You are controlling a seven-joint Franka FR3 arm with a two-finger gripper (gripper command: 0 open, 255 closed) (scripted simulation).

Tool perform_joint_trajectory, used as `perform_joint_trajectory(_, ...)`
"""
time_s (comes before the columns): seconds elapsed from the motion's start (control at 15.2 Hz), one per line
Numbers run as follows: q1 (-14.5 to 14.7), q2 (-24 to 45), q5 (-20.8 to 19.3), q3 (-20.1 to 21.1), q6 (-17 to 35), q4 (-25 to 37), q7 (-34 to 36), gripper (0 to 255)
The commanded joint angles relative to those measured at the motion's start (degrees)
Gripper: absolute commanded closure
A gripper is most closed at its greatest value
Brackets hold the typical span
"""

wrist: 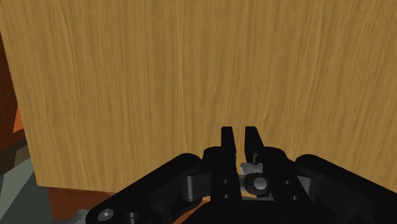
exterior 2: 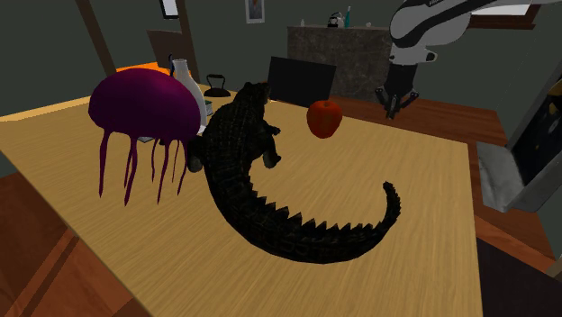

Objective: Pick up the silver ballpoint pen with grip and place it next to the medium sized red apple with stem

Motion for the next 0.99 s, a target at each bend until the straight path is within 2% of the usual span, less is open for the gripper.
perform_joint_trajectory(0.0,0.1,0.6,-0.2,0.0,1.4,-0.9,0.2,255)
perform_joint_trajectory(0.66,0.3,3.6,-1.2,-0.4,8.4,-4.8,0.9,255)
perform_joint_trajectory(0.92,0.2,3.6,-1.3,-0.4,8.4,-4.8,0.9,255)
